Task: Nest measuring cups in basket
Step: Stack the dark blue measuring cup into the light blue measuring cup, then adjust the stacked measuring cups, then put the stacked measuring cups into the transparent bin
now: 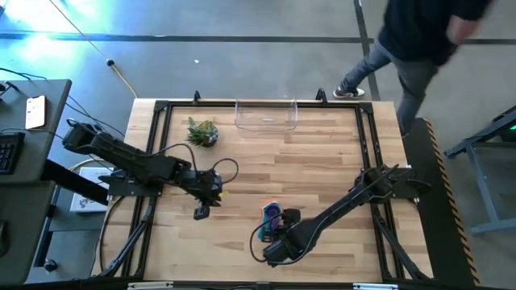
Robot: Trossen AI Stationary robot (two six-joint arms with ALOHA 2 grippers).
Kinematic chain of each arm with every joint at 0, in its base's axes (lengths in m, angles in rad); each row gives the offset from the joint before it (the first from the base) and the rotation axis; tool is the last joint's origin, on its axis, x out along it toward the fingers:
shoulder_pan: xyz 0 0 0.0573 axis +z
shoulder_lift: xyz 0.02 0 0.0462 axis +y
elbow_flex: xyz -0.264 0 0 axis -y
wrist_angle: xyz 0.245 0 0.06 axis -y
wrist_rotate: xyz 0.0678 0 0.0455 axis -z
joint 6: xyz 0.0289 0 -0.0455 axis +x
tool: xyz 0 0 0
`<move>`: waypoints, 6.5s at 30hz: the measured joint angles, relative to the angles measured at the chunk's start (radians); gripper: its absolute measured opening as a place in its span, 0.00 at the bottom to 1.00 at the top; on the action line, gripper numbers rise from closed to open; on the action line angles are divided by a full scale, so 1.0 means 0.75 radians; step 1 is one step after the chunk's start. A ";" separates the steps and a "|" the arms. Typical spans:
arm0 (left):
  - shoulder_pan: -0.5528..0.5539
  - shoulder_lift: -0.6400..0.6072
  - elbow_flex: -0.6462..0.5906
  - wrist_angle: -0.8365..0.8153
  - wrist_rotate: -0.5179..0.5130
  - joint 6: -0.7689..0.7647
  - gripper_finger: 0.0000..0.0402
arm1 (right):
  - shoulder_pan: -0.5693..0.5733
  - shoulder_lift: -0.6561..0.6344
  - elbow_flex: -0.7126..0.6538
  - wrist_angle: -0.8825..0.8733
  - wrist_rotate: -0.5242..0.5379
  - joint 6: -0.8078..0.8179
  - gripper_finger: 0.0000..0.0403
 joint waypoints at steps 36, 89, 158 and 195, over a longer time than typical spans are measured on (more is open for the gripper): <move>0.060 0.048 0.002 -0.166 0.013 0.105 0.21 | -0.058 -0.001 0.138 -0.078 -0.048 0.001 0.08; 0.415 -0.398 0.002 -0.385 0.007 0.213 0.21 | -0.427 -0.001 -0.076 0.084 -0.139 -0.987 0.08; 0.484 -0.467 0.546 -0.828 -0.148 0.243 0.21 | -0.413 0.021 0.627 -0.377 -0.035 -1.312 0.60; 0.483 -0.466 0.545 -0.827 -0.149 0.229 0.21 | -0.359 0.311 0.626 -0.416 -0.142 -1.293 0.60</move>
